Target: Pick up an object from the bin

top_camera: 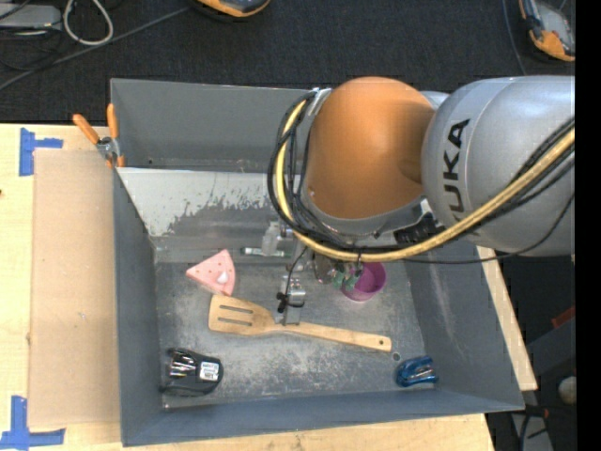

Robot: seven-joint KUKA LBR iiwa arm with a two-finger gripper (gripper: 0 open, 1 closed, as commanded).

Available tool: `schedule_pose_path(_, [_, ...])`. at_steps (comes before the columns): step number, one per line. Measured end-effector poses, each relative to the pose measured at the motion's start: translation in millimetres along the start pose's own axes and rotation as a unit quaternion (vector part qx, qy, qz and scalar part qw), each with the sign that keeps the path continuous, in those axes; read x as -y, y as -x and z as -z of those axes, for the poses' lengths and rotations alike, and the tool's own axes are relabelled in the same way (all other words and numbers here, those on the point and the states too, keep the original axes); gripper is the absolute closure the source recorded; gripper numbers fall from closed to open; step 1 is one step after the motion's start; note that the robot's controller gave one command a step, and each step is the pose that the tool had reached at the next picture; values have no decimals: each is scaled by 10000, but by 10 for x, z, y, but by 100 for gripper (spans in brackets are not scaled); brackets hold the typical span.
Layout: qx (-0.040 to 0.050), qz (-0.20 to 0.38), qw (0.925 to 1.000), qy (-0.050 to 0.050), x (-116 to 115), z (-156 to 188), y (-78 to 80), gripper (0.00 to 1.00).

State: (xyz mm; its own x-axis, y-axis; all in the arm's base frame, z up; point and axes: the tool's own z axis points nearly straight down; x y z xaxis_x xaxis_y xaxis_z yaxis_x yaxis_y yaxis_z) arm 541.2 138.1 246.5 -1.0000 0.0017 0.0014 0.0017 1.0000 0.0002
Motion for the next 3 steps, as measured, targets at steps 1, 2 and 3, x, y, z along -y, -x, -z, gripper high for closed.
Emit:
schedule_pose_path(1, [10, -320, 9995, 4, 322, -913, 119, 0])
schedule_pose_path(2, [53, -1239, 9923, 25, 593, -861, 147, 0])
schedule_pose_path(3, [-31, -1583, 9874, 0, 444, -1195, 203, 0])
